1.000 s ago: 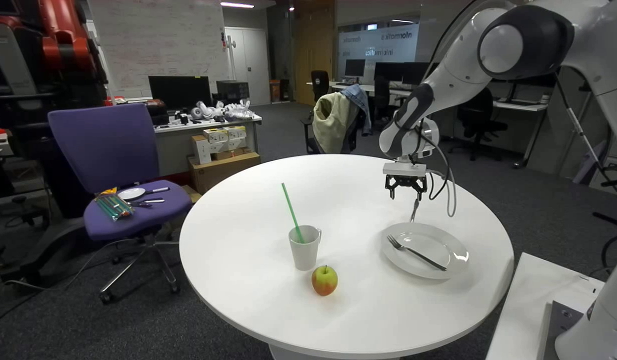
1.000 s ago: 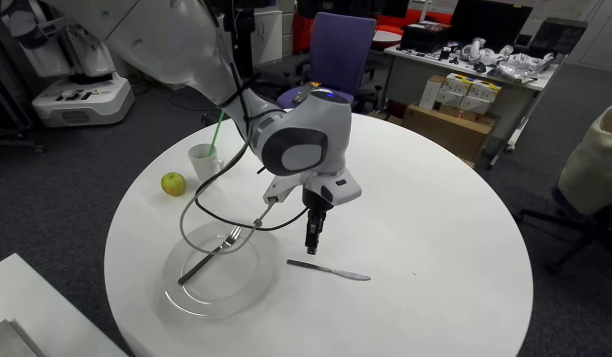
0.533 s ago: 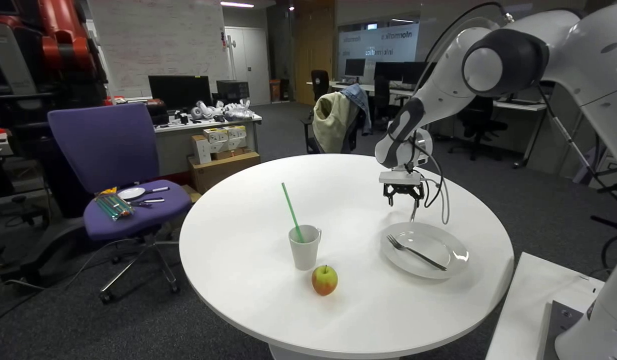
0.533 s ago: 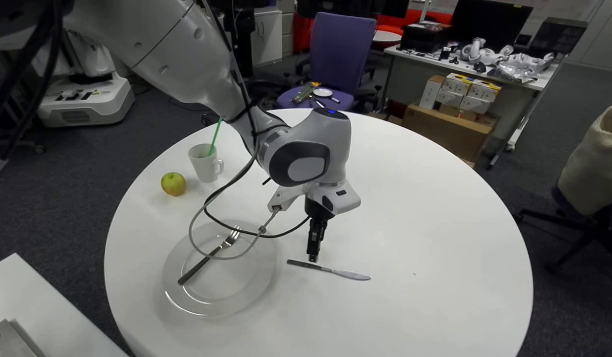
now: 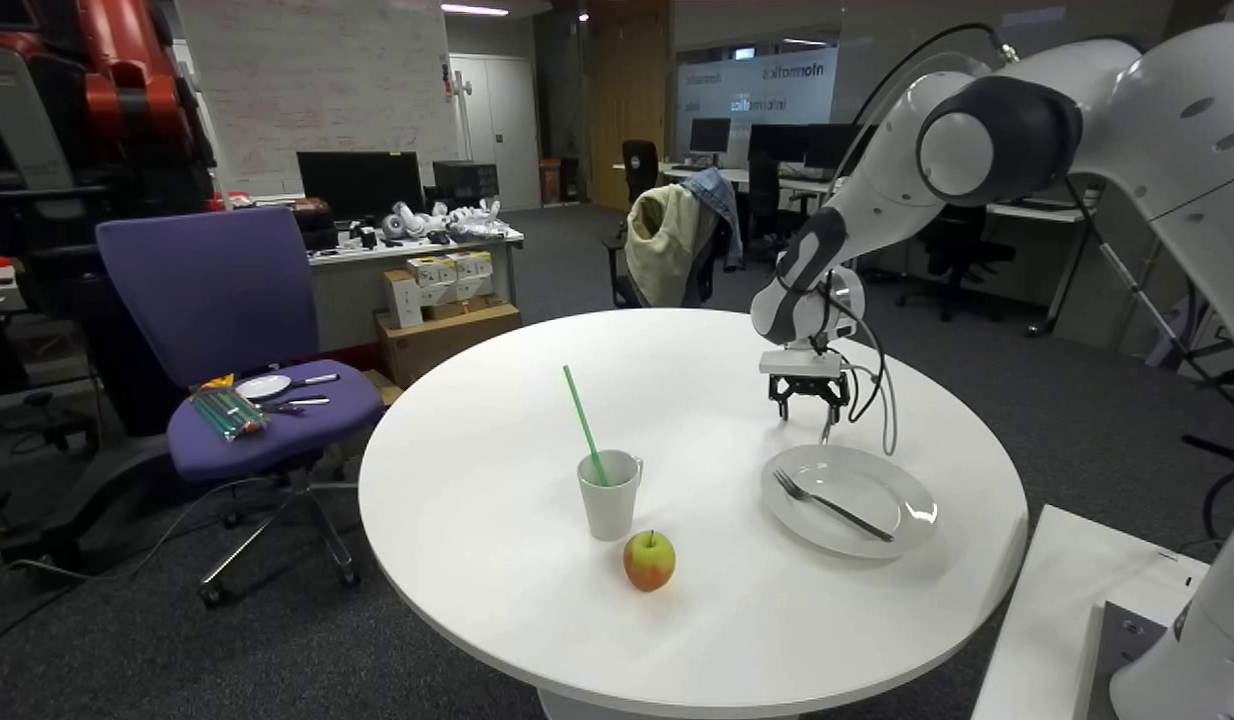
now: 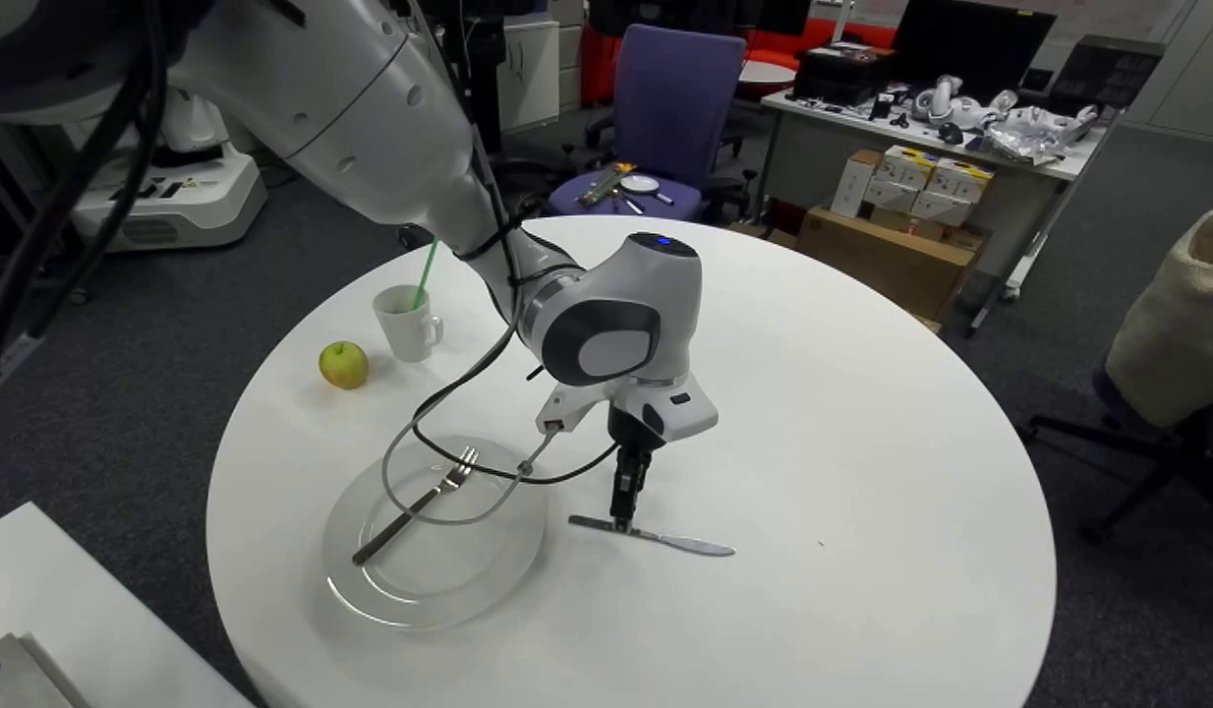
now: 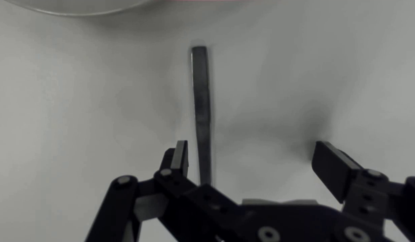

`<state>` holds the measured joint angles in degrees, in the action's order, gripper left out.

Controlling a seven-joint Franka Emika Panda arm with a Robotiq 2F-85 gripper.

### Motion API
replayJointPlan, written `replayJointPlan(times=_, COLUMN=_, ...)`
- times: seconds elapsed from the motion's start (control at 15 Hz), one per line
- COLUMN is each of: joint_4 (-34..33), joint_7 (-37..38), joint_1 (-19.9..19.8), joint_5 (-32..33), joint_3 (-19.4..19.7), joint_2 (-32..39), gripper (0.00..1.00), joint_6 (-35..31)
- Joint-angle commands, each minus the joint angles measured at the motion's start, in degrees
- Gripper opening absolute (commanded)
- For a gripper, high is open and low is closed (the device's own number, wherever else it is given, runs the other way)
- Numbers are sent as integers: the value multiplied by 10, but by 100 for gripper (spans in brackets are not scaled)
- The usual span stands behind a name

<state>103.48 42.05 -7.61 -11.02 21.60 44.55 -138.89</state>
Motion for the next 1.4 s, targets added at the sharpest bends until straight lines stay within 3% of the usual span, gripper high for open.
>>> replayJointPlan(times=0.0, joint_4=1, joint_7=1, joint_1=-16, joint_5=5, joint_3=-10, joint_2=-9, gripper=100, joint_6=6)
replayJointPlan(times=0.73, joint_4=24, joint_7=13, joint_1=-27, joint_5=-46, joint_3=-30, joint_2=-1, gripper=100, joint_6=-89)
replayJointPlan(times=1.33, joint_4=24, joint_7=4, joint_1=-22, joint_5=-36, joint_3=-30, joint_2=10, gripper=100, joint_6=-87)
